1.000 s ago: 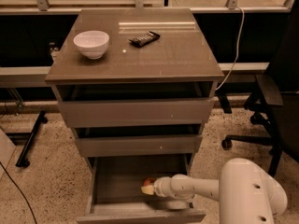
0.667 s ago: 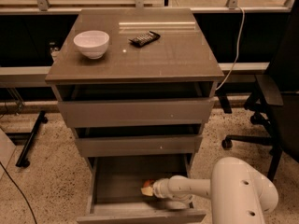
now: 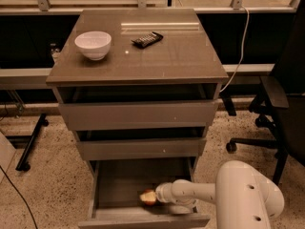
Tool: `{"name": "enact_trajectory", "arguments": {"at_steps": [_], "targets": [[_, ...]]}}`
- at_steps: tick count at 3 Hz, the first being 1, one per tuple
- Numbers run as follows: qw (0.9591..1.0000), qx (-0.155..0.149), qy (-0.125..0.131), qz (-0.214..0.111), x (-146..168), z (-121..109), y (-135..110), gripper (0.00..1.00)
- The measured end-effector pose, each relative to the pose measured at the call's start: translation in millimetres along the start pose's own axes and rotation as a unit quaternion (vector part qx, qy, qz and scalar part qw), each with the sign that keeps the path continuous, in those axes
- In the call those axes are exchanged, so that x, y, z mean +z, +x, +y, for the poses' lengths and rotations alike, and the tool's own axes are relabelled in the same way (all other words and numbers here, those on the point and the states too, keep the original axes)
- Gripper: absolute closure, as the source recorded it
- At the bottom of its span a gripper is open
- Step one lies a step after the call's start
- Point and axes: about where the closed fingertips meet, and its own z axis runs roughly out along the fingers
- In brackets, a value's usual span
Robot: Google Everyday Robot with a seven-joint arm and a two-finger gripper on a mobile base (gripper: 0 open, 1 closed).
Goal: Place apple into bottom drawer
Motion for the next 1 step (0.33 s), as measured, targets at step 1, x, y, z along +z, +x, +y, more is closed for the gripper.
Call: {"name": "enact_trajectory", "arguments": {"at_steps": [1], "targets": [[1.0,0.0,0.0,0.0,0.0,0.0,0.0,0.0]]}}
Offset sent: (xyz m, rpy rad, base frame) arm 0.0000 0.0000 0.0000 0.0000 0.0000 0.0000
